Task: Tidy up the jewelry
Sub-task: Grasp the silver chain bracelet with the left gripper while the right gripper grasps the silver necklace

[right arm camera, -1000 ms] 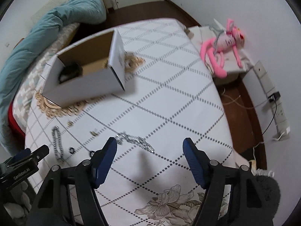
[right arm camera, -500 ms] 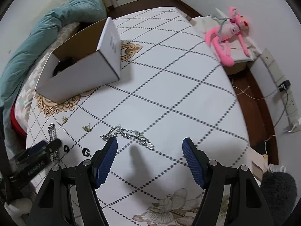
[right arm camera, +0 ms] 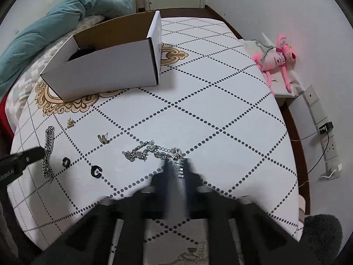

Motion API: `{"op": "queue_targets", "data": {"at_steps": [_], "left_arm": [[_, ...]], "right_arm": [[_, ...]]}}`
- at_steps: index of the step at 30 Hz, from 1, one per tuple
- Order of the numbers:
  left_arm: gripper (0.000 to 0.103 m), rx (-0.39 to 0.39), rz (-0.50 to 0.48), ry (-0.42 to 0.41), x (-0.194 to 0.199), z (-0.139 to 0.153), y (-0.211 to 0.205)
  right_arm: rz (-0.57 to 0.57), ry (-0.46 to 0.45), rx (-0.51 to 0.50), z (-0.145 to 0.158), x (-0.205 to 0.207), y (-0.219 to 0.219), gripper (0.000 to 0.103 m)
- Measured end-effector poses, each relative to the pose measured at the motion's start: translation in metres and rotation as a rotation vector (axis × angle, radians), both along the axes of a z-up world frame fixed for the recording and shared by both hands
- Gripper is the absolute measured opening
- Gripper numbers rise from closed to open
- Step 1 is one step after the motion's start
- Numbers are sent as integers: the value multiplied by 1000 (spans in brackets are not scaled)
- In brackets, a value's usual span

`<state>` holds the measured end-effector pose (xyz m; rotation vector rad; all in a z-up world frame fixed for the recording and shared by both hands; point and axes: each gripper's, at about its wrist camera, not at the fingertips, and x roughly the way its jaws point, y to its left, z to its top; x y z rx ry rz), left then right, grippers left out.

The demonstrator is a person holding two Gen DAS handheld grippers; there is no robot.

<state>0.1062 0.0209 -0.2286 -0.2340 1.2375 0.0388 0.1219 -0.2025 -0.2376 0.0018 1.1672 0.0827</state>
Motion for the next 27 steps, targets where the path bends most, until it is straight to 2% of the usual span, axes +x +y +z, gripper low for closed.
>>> {"op": "queue_targets", "data": {"at_steps": [8,11,12,13,14,15,17,18,23,24,25,27], "left_arm": [[2,-80,39,-49,-6,26,24],[5,-123,55,-31,2,21,31],[11,-136,56,-2,7,14,30],[22,-138,54,23,12,7,28],[27,-133,50,46,15,1,24],[28,-129,45,58,18,-4,21],[29,-106,27,77,20,-10,13],[35,-69,13,61,21,-8,6],[32,119,-77,15,25,-10,-26],[18,154,-88,8,26,-10,-30],[13,162,-98,0,26,-9,-32],[12,134,-94,-1,27,-8,-31]], "right_arm": [[-72,4,156,9,-8,-19,4],[-72,-12,177,18,-7,-20,4],[-72,-14,178,21,-7,-18,4],[-72,-14,180,22,-7,-18,4],[-73,-15,177,23,-6,-17,4],[-74,-16,174,23,-5,-16,4],[-78,-13,169,22,-6,-16,4],[-81,-7,168,20,-3,-19,4],[-92,21,156,8,-4,-21,4],[-92,26,156,6,-4,-20,4],[-90,28,156,6,-5,-20,4],[-82,26,160,7,-6,-19,4]]}}
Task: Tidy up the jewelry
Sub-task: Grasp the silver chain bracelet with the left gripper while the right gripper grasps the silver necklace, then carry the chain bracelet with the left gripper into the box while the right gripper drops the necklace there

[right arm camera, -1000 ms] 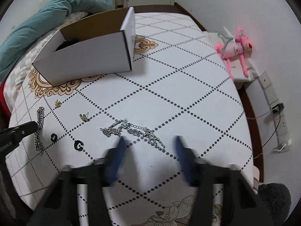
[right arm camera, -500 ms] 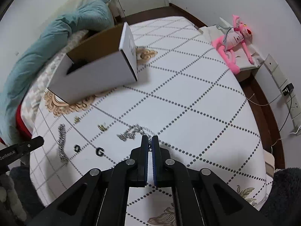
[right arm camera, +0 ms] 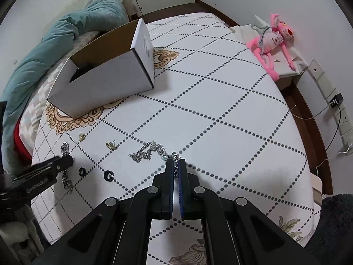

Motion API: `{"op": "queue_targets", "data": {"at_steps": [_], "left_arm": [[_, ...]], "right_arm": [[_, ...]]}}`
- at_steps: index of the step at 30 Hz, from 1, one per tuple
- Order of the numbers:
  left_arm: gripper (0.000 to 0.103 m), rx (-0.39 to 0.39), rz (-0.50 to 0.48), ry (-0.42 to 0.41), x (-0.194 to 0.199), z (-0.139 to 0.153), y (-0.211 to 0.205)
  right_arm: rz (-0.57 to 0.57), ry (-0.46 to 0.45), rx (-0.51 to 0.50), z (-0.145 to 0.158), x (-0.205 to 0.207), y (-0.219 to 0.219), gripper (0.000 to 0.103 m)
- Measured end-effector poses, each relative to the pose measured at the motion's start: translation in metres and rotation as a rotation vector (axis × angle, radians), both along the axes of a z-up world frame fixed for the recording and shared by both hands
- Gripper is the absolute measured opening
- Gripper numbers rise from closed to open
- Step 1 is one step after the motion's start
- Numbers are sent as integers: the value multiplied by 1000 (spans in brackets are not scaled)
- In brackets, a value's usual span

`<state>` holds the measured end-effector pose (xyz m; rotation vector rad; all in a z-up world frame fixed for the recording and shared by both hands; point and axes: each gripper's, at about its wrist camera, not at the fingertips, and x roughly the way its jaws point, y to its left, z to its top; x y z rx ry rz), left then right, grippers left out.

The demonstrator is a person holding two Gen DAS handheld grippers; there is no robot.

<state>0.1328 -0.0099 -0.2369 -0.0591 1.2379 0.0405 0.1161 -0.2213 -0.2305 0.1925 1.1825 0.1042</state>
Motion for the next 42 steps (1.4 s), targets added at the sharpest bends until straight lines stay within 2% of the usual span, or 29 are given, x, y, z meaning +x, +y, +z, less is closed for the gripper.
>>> {"op": "queue_targets", "data": {"at_steps": [3,7,13,17,19,20,22,24,25,27,30,31,32,33,36,37,42], "left_arm": [[0,-35,8,-18,-1,9,6],[0,-68,12,-46,-10,25,13],[0,-164,49,-81,-25,48,34],[1,-239,77,-89,-20,49,42],[5,-268,107,-58,-19,41,46],[8,-285,116,-16,-15,32,47],[30,-292,125,64,-10,13,45],[30,-295,110,111,-8,-2,38],[35,-274,99,115,-8,-4,34],[44,-172,58,90,-6,-1,19],[41,-48,-4,58,-5,-2,-2],[33,-1,-25,45,-5,-3,-8],[20,19,-52,22,-5,-2,-14],[11,17,-59,15,-4,-1,-17],[9,8,-54,13,-1,0,-19],[6,-14,-47,9,-2,1,-16],[5,-96,-19,-12,-12,20,6]], "right_arm": [[5,-18,25,9,-1,-1,4],[2,-46,99,29,1,-6,4],[-2,-99,180,64,5,-12,4],[10,-130,185,81,7,-10,4],[14,-133,180,84,8,-7,4],[15,-131,173,82,9,-6,4],[8,-111,177,75,9,-5,4],[-1,-89,174,65,8,-7,4],[-4,-80,172,61,9,-7,4],[-12,-59,165,51,7,-8,4],[-23,-34,150,38,6,-9,4],[-25,-27,146,34,5,-9,4],[-29,-16,143,29,5,-9,4],[-32,-10,140,25,5,-10,4],[-35,4,140,18,3,-11,4],[-35,4,142,18,2,-11,4],[-35,-24,169,32,2,-15,4]]}}
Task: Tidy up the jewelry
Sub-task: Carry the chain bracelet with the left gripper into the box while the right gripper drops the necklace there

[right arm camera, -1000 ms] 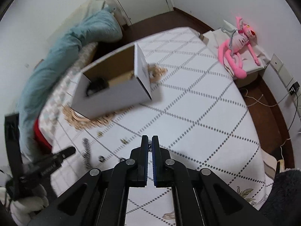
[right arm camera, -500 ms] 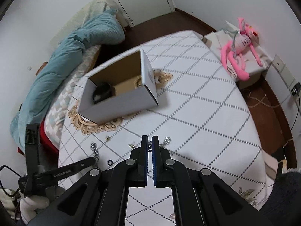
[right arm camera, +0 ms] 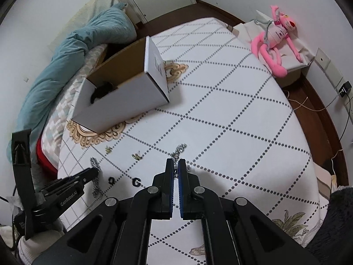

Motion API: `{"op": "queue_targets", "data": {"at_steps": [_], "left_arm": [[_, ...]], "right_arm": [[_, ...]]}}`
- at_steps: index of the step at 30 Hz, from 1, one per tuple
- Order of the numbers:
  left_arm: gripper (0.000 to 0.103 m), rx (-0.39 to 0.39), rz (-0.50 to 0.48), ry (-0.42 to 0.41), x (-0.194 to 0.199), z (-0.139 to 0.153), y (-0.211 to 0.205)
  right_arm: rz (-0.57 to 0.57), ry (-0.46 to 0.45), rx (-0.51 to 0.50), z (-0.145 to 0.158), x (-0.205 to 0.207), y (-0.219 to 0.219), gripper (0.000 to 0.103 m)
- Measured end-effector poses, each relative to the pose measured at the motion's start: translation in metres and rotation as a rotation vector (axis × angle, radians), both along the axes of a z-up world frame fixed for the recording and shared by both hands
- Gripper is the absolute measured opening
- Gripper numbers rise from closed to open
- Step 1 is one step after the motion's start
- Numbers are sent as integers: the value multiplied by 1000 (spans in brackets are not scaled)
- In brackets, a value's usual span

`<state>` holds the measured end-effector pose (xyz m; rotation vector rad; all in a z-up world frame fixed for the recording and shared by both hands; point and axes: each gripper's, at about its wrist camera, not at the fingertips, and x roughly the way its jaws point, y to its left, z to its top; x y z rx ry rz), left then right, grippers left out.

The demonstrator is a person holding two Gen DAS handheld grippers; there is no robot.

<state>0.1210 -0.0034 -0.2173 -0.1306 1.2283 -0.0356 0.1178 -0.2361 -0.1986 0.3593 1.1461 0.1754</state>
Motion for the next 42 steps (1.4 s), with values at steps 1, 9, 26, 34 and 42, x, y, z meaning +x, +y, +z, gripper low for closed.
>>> {"op": "queue_targets", "data": {"at_steps": [1,9,26,34,42], "left_arm": [[5,-13,5,-5,-3,5,4],[5,-150,56,-74,-5,49,28],[5,-255,-32,-269,77,159,22],[5,-247,-57,-165,131,125,22],[7,-176,9,-5,151,84,27]], "right_arm": [[0,-10,9,5,1,-1,4],[23,-89,83,51,8,0,4],[157,-222,141,142,70,33,4],[230,-124,99,122,150,58,4],[309,3,37,75,202,86,4]]}}
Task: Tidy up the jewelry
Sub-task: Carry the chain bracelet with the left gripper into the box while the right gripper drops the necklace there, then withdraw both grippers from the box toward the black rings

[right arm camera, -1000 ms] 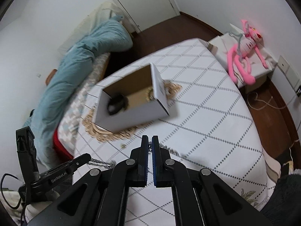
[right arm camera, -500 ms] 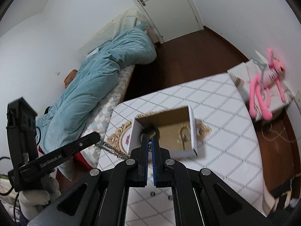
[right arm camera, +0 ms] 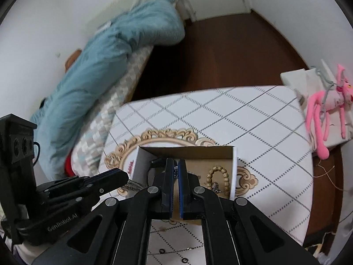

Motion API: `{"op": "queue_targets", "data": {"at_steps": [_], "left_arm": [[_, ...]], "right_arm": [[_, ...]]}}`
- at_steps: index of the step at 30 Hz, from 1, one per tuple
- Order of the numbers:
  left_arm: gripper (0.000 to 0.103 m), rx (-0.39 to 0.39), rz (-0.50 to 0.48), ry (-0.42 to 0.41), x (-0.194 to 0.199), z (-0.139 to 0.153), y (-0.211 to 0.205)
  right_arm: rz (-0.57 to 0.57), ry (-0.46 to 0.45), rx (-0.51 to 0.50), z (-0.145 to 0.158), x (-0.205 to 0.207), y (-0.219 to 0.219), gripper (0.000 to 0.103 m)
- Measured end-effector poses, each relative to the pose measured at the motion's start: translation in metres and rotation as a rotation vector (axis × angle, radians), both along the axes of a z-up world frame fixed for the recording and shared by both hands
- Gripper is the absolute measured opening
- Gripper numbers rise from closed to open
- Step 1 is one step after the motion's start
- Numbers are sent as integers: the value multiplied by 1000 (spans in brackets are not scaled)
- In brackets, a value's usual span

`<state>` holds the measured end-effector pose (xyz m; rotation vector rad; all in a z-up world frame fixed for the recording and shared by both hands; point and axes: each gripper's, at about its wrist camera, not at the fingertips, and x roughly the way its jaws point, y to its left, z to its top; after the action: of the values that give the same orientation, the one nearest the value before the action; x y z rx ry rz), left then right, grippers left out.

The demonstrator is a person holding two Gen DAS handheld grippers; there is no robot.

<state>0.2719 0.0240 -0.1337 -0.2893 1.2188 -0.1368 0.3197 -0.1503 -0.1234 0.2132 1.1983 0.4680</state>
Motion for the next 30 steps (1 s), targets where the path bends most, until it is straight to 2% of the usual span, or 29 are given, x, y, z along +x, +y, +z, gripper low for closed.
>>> {"op": "queue_targets", "data": {"at_steps": [3,5,6,7,8,12,14,16,19,25,30], "left_arm": [[11,45,21,28,1,-13,6],[26,72,31,27,0,-17,10],[47,95,43,24,-2,-19,12],[70,125,54,21,-3,-20,13],[75,145,61,12,-4,-20,14],[76,237,85,-26,-14,-23,17],[88,272,90,-44,-19,-26,16],[101,297,92,-62,-24,-29,14],[103,329,88,-69,-31,-33,10],[103,346,91,-89,-44,-32,4],[103,331,96,-135,-55,-14,1]], "right_arm": [[41,93,-32,-22,11,10,5],[45,118,-56,-33,13,12,6],[40,122,-66,-37,13,11,15],[31,119,-74,-38,11,9,28],[26,109,-81,-39,9,6,33],[3,46,-151,-35,-6,-1,55],[-18,3,-220,-33,-15,-3,67],[-39,-48,-318,-32,-28,-6,84],[-57,-82,-403,-35,-41,-9,102],[-88,-107,-452,-41,-57,-14,103],[-111,-143,-436,-24,-68,-16,103]]}}
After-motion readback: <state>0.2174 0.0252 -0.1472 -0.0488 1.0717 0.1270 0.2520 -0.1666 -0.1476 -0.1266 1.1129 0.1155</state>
